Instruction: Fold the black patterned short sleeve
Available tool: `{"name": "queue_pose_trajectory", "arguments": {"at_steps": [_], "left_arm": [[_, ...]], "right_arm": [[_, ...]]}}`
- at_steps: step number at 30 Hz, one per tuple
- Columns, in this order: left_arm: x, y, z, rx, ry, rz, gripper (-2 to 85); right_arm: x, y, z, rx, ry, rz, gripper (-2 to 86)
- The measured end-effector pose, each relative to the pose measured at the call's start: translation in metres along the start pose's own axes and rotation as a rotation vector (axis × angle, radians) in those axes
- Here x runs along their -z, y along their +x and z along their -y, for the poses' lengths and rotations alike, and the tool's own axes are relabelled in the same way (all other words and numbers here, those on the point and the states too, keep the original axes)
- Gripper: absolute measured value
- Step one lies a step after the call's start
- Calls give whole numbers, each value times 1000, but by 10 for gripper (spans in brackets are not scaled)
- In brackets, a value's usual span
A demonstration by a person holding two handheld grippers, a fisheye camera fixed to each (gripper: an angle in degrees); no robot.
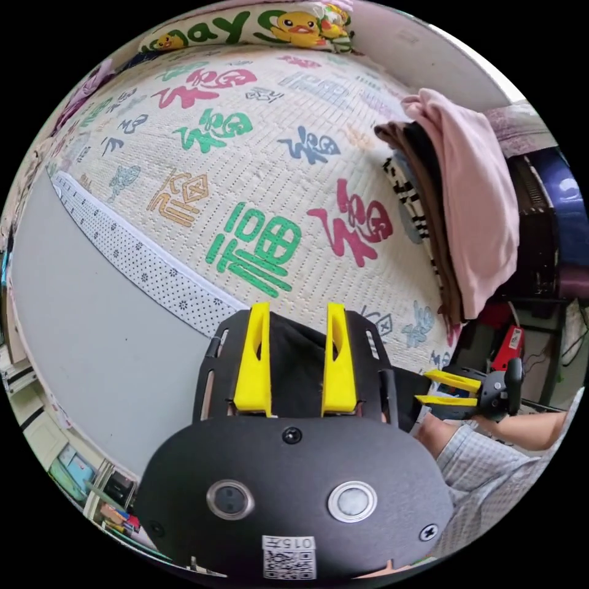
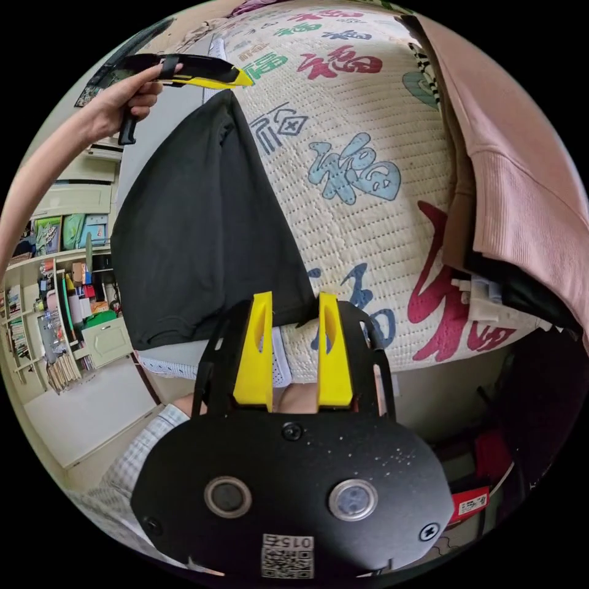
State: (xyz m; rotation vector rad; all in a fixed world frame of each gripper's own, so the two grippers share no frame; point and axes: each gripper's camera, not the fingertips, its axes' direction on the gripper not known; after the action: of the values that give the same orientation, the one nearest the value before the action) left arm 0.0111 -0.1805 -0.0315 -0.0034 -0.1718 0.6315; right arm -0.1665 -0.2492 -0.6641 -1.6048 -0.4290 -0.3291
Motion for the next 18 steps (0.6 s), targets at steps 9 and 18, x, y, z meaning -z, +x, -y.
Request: {"name": "queue_pose_trajectory", "arguments": {"at_steps": [9,18], "left_arm": [[-1,7,19,56,12,38,-1],[88,8,5,-4,381,-169,-7]], "right_arm": [[-9,52,-15,-26,75,144,12],[66,78,-35,-44,299,-10,8]]}}
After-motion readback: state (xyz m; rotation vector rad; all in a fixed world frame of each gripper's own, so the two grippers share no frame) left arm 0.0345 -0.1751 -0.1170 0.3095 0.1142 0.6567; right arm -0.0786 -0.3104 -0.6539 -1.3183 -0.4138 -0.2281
